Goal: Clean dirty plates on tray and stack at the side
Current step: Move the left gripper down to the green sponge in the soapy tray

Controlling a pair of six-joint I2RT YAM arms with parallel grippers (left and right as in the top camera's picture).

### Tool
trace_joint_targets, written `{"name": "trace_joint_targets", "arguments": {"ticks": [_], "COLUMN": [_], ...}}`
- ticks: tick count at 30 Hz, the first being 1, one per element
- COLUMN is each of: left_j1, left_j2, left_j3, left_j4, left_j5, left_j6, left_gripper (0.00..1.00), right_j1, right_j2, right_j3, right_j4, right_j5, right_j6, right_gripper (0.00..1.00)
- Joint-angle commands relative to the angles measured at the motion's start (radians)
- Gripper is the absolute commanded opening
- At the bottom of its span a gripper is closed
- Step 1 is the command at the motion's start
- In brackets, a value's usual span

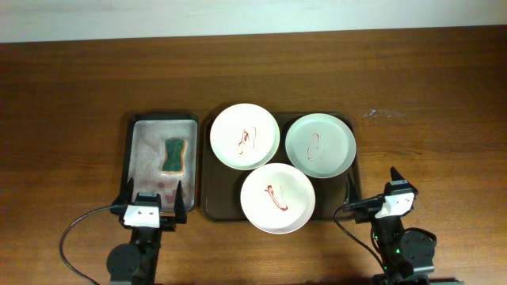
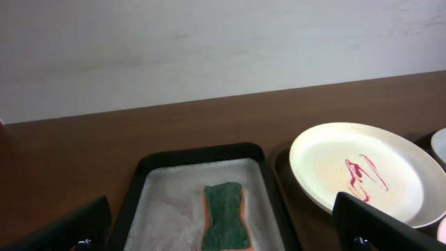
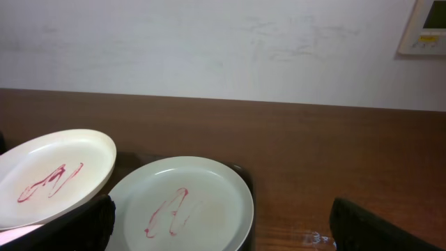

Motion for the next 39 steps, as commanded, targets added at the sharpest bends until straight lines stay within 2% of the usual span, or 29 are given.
{"name": "trace_joint_targets", "arguments": {"ticks": [1, 32, 39], "left_j1": [0.006, 0.006, 0.006], "left_j2": [-0.005, -0.005, 0.002], "left_j3": [-0.005, -0.005, 0.011], "left_j4": [-0.002, -0.001, -0.031], "left_j5": [0.014, 0.019, 0.010], "left_j6": [0.019, 0.018, -0.077], "left_gripper": [1.00, 0.99, 0.99], "right_j1": [0.006, 0.006, 0.006], "right_j2": [-0.006, -0.006, -0.006], "right_j3": [-0.005, -0.005, 0.000], "right_j4": [-0.005, -0.003, -0.003], "right_j5": [-0.002, -0.003, -0.013], "right_j6": [-0.004, -0.003, 0.013], "right_gripper": [0.99, 0.99, 0.99]}}
